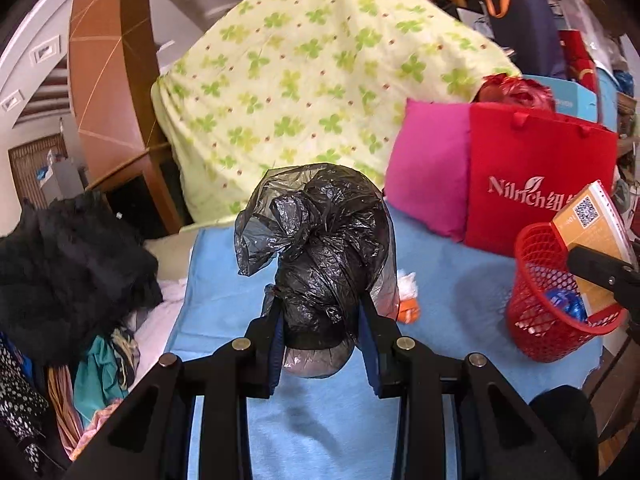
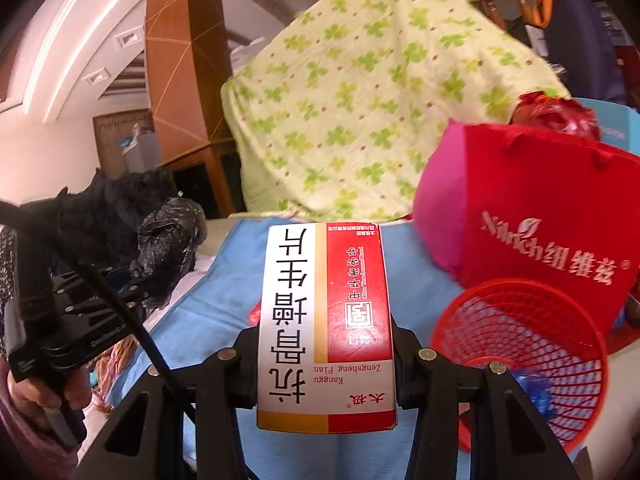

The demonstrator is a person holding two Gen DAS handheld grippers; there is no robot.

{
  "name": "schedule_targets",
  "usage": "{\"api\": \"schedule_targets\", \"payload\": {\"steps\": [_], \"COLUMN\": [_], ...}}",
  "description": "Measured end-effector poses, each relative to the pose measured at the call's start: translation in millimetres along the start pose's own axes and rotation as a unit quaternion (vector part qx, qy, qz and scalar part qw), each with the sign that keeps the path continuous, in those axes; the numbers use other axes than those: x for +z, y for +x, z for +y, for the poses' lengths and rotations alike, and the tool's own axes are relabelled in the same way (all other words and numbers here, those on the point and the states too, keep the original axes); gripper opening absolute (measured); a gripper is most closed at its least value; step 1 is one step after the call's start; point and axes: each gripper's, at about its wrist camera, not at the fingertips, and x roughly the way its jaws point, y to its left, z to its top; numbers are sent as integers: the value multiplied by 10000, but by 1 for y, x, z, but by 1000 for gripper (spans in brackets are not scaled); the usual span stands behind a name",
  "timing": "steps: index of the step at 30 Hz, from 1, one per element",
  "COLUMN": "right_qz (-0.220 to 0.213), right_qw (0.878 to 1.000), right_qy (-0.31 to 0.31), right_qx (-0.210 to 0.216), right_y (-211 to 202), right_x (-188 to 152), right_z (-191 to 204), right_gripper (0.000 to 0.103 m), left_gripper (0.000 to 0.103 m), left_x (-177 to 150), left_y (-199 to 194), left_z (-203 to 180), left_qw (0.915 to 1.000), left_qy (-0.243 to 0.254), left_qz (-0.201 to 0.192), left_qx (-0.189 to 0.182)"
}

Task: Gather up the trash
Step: 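Grasp the black plastic bags with the left gripper while the right lifts the medicine box, then drop the black bags from the left gripper into the wastebasket while the right drops the medicine box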

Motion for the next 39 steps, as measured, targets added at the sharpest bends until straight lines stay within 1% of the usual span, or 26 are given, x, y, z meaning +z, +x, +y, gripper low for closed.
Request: {"api": "schedule_targets", "payload": {"steps": [6,14,21,25,27,30,35,36,37,38,39], "right_qz": [-170,-317,-418,-451,-461,-464,-458,-449,-434,-416,-393], "right_qw": [9995,9968,9909,9860,9829,9779,9678,9657,9641,9624,9600], "right_qy": [191,622,1146,1482,1671,1945,2400,2485,2553,2623,2720], "right_qx": [-203,-378,-570,-611,-618,-606,-609,-606,-589,-562,-531], "right_y": [-18,-29,-37,-40,-40,-41,-38,-37,-36,-35,-34], "right_x": [-2,-6,-12,-18,-22,-29,-44,-47,-50,-53,-56], "right_z": [-27,-70,-116,-143,-157,-175,-206,-212,-217,-221,-226], "right_gripper": [49,49,49,50,50,50,50,50,52,61,70], "left_gripper": [35,35,35,35,36,36,38,41,43,44,49], "left_x": [9,18,25,28,28,29,25,22,21,20,18], "left_y": [-10,-7,0,5,8,18,35,40,44,47,51], "left_z": [-31,-77,-121,-150,-162,-181,-212,-220,-225,-230,-237], "left_qw": [9997,9984,9954,9925,9905,9863,9744,9697,9670,9645,9612], "left_qy": [164,412,729,954,1031,1067,1110,1141,1168,1192,1213], "left_qz": [-120,-78,-42,-15,19,145,360,429,476,527,591], "left_qx": [-121,-386,-614,-769,-907,-1246,-1921,-2115,-2214,-2295,-2404]}}
